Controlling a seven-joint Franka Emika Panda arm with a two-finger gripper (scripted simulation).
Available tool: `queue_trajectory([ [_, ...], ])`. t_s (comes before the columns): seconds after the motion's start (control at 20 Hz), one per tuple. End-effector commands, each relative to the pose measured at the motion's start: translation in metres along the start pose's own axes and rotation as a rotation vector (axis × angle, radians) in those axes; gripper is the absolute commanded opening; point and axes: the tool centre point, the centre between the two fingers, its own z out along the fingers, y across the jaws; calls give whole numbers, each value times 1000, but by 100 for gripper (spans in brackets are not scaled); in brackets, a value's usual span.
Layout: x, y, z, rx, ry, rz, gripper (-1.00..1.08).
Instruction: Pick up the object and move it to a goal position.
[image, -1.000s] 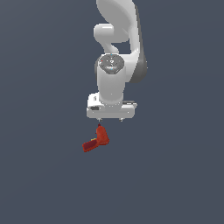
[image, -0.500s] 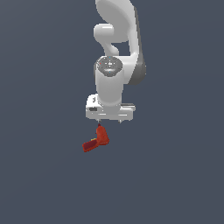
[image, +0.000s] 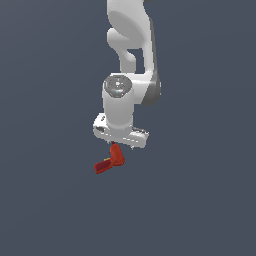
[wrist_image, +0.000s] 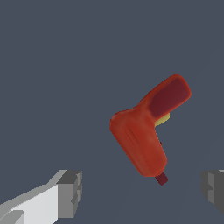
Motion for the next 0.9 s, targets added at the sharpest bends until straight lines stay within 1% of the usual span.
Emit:
queue_trajectory([
  [0.0, 7, 6, 8, -1, 8, 77, 108],
  [0.85, 54, 52, 63, -11, 87, 620, 108],
])
